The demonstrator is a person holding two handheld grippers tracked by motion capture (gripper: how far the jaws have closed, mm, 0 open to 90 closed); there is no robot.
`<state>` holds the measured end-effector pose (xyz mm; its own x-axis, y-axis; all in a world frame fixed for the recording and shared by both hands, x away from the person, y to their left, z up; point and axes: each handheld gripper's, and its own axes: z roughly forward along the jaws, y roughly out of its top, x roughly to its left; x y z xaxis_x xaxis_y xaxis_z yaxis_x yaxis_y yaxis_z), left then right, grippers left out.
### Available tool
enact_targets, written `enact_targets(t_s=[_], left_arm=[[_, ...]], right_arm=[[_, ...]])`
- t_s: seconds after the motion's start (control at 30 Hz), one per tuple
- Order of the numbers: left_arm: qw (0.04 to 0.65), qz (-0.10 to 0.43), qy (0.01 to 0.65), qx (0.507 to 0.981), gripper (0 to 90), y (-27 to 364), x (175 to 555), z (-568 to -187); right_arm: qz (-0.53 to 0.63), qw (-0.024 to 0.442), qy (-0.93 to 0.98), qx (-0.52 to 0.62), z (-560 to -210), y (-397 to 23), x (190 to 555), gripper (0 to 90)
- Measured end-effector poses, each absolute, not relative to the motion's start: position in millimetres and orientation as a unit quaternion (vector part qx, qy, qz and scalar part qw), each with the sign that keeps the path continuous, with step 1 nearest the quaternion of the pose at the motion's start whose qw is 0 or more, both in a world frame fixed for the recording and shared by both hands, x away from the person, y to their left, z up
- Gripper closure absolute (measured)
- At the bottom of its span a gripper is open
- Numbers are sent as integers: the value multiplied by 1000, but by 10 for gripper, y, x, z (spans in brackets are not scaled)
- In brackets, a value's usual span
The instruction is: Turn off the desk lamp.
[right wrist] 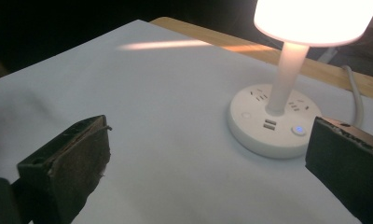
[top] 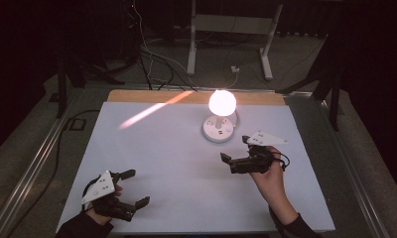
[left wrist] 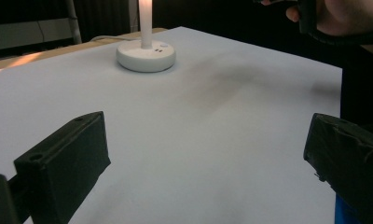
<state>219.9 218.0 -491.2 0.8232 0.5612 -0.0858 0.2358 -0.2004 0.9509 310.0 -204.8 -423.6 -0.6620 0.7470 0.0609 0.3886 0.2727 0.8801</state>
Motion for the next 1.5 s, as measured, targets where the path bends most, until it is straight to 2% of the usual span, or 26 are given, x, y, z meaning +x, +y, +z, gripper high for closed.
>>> enact_targets(t_s=[0.3, 0.53, 0.93, 0.97, 1.03, 1.07, 1.1, 1.17, 1.2, 1.23, 1.33, 1.4, 1.5], left_arm=[[578, 143, 262, 760, 6, 2184, 2197, -4907], [577, 143, 261, 761, 6, 2184, 2194, -4907], [577, 142, 261, 761, 6, 2183, 2195, -4909], [577, 142, 261, 761, 6, 2183, 2194, -4909], [579, 141, 261, 759, 6, 2185, 2198, -4907], [579, 141, 263, 759, 6, 2187, 2198, -4908], [578, 141, 262, 759, 6, 2187, 2197, -4909], [578, 141, 262, 760, 6, 2187, 2196, -4910], [579, 141, 262, 759, 6, 2187, 2197, -4908], [579, 141, 262, 759, 6, 2188, 2198, -4908], [578, 141, 263, 760, 6, 2186, 2196, -4911], [579, 141, 261, 759, 6, 2187, 2199, -4910], [579, 140, 264, 759, 6, 2187, 2200, -4913]], right_arm=[[472, 189, 781, 362, -4197, -1840, 3276, 0], [465, 197, 764, 402, -4218, -1695, 3444, 0], [447, 220, 750, 435, -4380, -1590, 3667, 0], [441, 223, 751, 438, -4413, -1573, 3705, 57], [438, 229, 750, 439, -4427, -1565, 3719, 65], [436, 231, 749, 442, -4461, -1552, 3757, 138], [430, 230, 751, 446, -4476, -1547, 3777, 170], [425, 233, 752, 446, -4496, -1539, 3799, 171], [415, 231, 756, 450, -4530, -1526, 3838, 281], [415, 231, 756, 450, -4530, -1526, 3838, 281], [412, 236, 753, 456, -4591, -1525, 3898, 378], [411, 238, 752, 457, -4603, -1524, 3912, 382], [403, 236, 754, 461, -4655, -1509, 3975, 505]])
